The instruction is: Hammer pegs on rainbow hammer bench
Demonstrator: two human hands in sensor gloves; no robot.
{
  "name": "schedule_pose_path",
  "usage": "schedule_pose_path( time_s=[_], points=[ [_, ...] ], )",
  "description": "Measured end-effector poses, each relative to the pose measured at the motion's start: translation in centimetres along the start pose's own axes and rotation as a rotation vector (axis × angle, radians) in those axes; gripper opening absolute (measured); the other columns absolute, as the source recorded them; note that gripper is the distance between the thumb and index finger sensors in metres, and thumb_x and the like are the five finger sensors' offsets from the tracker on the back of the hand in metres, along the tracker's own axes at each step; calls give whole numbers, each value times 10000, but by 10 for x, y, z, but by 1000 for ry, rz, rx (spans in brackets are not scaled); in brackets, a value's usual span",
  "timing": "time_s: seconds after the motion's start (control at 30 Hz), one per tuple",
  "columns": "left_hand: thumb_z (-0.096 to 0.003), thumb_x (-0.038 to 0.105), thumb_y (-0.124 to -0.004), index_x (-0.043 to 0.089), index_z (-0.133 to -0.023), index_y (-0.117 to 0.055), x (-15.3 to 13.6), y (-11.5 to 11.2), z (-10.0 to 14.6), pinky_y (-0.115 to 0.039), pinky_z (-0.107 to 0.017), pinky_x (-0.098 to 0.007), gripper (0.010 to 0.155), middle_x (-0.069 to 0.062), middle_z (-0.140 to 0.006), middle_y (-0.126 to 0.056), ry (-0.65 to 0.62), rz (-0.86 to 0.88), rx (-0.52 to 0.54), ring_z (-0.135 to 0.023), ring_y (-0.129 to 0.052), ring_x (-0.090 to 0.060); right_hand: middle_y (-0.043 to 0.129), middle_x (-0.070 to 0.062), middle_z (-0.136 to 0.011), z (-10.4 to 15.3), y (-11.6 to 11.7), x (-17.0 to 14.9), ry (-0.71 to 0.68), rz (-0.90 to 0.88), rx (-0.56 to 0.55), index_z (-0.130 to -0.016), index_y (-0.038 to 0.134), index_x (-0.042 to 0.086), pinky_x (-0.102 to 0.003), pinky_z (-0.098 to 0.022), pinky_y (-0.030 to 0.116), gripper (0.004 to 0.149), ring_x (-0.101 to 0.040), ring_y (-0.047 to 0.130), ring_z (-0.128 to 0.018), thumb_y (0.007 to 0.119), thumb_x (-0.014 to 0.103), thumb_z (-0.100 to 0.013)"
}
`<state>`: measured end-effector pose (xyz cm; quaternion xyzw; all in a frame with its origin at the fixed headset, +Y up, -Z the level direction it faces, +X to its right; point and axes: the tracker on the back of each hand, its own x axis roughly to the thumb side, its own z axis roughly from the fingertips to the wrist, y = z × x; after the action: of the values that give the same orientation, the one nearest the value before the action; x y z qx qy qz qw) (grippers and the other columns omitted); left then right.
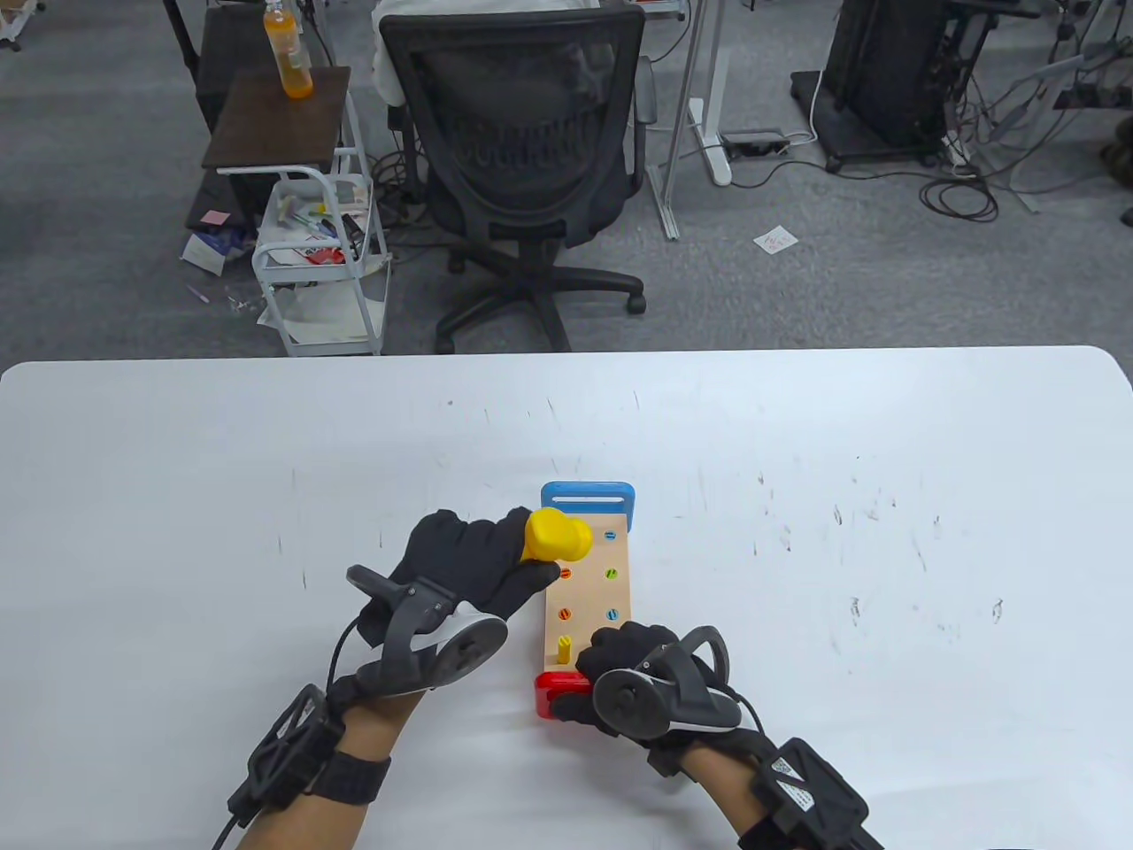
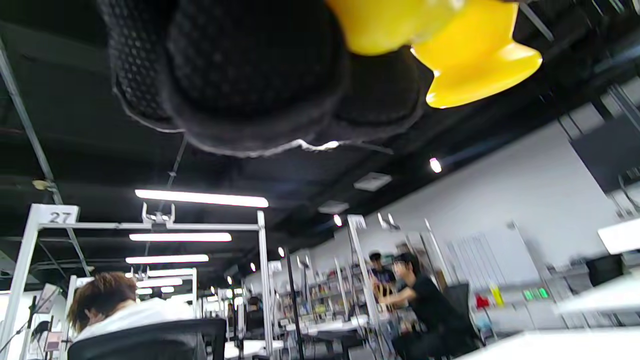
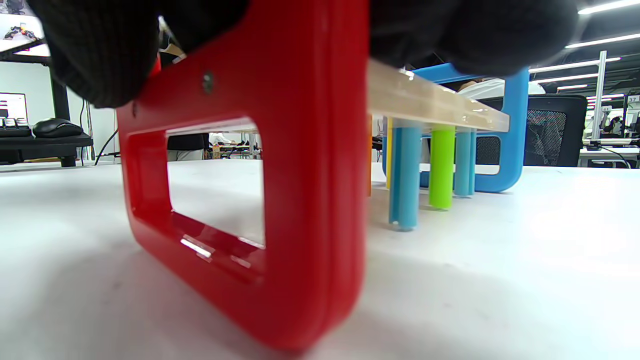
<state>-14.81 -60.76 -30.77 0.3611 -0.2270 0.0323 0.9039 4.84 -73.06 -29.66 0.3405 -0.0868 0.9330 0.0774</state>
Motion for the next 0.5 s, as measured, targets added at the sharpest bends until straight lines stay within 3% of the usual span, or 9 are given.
schedule_pose_path(
  time_s=[0.23,0.3,0.4,0.43,0.47,0.5],
  points=[
    [-493,705,-513,262,-931,-811,-8,22,10,-917,-548,-444,690,48,-537,-1061,105,176,124,-275,-1060,-135,867,-70,-499,0,0,0,-1,-4,-1,-470,827,209,-477,-346,851,388,-225,852,-320,808,596,-479],
    [-496,701,-511,255,-931,-811,-4,20,16,-914,-547,-450,691,39,-538,-1060,93,203,99,-274,-1058,-141,868,-70,-498,0,0,0,-2,-4,-1,-470,827,209,-477,-345,851,388,-225,852,-320,808,596,-479],
    [-492,700,-527,250,-915,-834,17,-15,38,-919,-540,-450,690,35,-516,-1068,-70,88,-112,-254,-1056,-148,867,-70,-498,0,0,0,-3,-4,0,-470,826,209,-476,-345,850,389,-225,852,-319,808,597,-479],
    [-490,700,-540,245,-904,-855,27,-42,47,-923,-528,-453,691,31,-498,-1075,-192,-37,-330,-238,-1056,-150,868,-70,-498,0,0,0,-3,-5,-1,-470,827,209,-476,-345,850,389,-225,851,-319,808,597,-479],
    [-483,704,-515,265,-907,-834,31,-59,56,-931,-536,-435,689,60,-502,-1072,-200,-163,-453,-239,-1061,-124,868,-71,-499,0,0,0,-3,-5,0,-470,827,209,-477,-345,850,388,-225,852,-320,809,597,-478],
    [-474,741,-405,358,-917,-765,23,-58,68,-995,-531,-310,687,199,-514,-1051,-116,-279,-352,-243,-1074,23,867,-70,-498,0,0,0,-2,-4,0,-469,827,209,-477,-345,850,389,-225,852,-319,808,597,-478]
  ],
)
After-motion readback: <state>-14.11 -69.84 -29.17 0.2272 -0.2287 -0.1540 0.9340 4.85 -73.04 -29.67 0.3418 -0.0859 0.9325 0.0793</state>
